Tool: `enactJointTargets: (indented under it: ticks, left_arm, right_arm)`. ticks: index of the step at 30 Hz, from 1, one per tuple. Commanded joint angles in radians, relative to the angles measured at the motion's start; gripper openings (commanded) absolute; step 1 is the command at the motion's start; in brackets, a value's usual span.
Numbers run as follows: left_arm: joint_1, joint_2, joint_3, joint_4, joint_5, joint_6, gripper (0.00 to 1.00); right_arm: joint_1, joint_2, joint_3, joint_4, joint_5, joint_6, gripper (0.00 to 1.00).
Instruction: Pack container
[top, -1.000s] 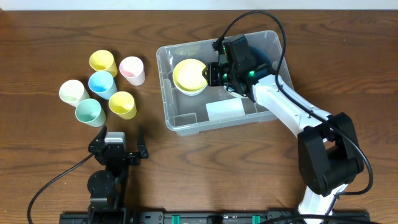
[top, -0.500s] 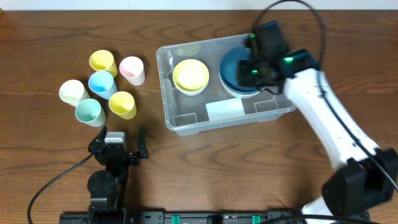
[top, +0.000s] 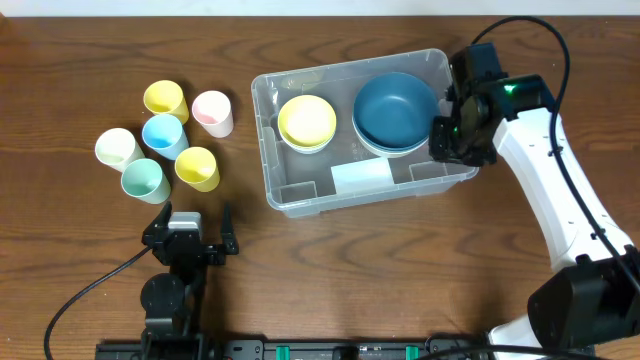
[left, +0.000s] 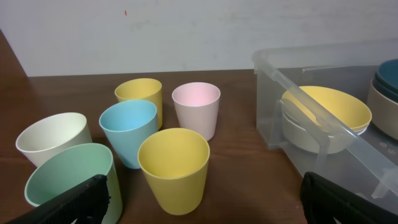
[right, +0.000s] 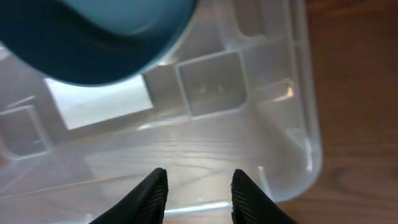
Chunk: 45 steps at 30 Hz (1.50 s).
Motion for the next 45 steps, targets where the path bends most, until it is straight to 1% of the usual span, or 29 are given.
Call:
enactJointTargets:
  ticks: [1,7,13,31,45]
  left_arm:
    - [-0.001,0.0,-0.015,-0.037,0.002,0.003,0.98]
    - [-0.001,0.0,-0.015,-0.037,0.002,0.003,0.98]
    - [-0.001,0.0,-0.015,-0.037,0.001,0.003,0.98]
    - [-0.001,0.0,-0.015,-0.037,0.002,0.003,0.98]
    - [-0.001,0.0,-0.015,-0.037,0.002,0.003,0.98]
  right_arm:
    - [-0.023,0.0,-0.023,-0.013,0.058,-0.007,0.36]
    - [-0.052,0.0,-0.088,0.018,0.065,-0.007,0.35]
    - [-0.056,0.0,-0.137,0.056,0.065,-0.007,0.31]
    - [-0.056,0.0,-0.137,-0.017,0.063,0.06,0.21]
    - [-0.055,0.0,-0.137,-0.057,0.018,0.149,0.22]
